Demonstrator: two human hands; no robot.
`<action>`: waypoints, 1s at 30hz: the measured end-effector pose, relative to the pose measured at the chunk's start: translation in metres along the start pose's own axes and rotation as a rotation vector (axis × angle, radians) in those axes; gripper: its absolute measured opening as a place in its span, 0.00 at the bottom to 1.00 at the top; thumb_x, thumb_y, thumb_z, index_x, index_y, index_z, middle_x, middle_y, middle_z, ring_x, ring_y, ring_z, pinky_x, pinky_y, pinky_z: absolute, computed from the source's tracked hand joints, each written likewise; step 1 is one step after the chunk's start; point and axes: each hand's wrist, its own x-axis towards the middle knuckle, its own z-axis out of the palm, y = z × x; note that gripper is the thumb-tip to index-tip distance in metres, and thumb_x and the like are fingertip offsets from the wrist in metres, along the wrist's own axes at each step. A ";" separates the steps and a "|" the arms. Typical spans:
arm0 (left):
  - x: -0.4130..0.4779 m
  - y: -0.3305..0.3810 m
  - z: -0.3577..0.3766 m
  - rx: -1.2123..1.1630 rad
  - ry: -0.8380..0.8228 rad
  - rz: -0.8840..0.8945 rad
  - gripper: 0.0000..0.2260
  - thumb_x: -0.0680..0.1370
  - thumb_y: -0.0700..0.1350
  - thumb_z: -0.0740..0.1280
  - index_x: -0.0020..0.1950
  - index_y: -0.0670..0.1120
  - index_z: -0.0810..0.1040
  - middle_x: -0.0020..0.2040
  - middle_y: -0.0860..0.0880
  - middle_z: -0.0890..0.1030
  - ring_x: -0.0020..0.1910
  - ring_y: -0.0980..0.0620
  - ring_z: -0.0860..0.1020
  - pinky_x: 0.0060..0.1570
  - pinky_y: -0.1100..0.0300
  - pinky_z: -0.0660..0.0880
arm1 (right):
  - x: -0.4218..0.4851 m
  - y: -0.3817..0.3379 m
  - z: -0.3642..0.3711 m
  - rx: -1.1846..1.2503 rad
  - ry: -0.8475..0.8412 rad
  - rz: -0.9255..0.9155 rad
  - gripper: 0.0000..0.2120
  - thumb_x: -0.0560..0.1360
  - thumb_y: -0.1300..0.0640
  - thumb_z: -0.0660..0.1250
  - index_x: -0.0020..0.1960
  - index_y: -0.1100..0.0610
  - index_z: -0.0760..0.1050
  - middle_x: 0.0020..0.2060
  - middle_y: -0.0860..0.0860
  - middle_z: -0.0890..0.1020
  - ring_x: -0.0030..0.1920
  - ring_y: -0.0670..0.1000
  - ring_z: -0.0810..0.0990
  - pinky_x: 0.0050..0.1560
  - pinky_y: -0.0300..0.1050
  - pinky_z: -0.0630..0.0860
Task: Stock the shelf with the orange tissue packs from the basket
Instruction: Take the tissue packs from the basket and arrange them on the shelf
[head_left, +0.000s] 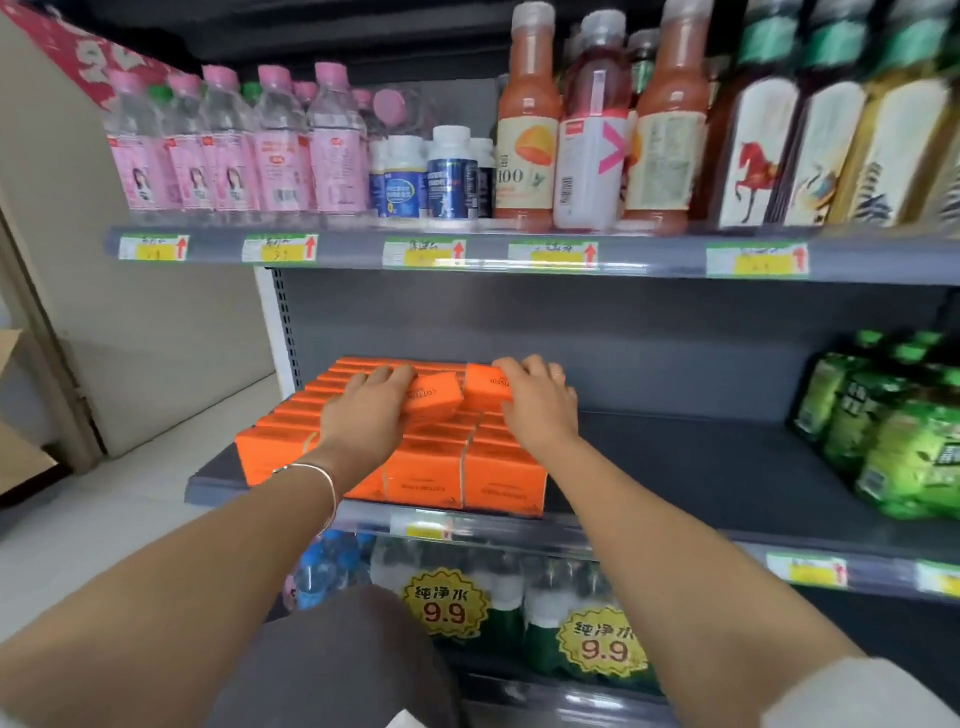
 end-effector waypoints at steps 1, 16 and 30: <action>0.006 0.012 0.005 -0.007 -0.002 0.020 0.20 0.75 0.38 0.62 0.66 0.50 0.65 0.61 0.48 0.72 0.61 0.43 0.69 0.52 0.47 0.72 | 0.002 0.014 0.000 0.003 0.013 0.027 0.25 0.76 0.62 0.62 0.69 0.45 0.65 0.63 0.52 0.70 0.64 0.57 0.66 0.59 0.55 0.68; 0.143 0.087 0.103 -0.020 0.020 0.173 0.24 0.74 0.36 0.63 0.68 0.52 0.67 0.60 0.46 0.71 0.62 0.42 0.68 0.53 0.47 0.73 | 0.084 0.158 0.069 -0.088 -0.071 0.444 0.28 0.74 0.64 0.64 0.71 0.48 0.64 0.65 0.55 0.67 0.67 0.62 0.63 0.62 0.58 0.66; 0.214 0.091 0.149 -0.050 -0.017 0.248 0.23 0.75 0.41 0.65 0.69 0.53 0.66 0.62 0.48 0.71 0.62 0.44 0.70 0.56 0.49 0.70 | 0.170 0.199 0.134 -0.194 -0.195 0.315 0.27 0.76 0.66 0.59 0.71 0.45 0.64 0.68 0.53 0.66 0.69 0.61 0.60 0.67 0.58 0.62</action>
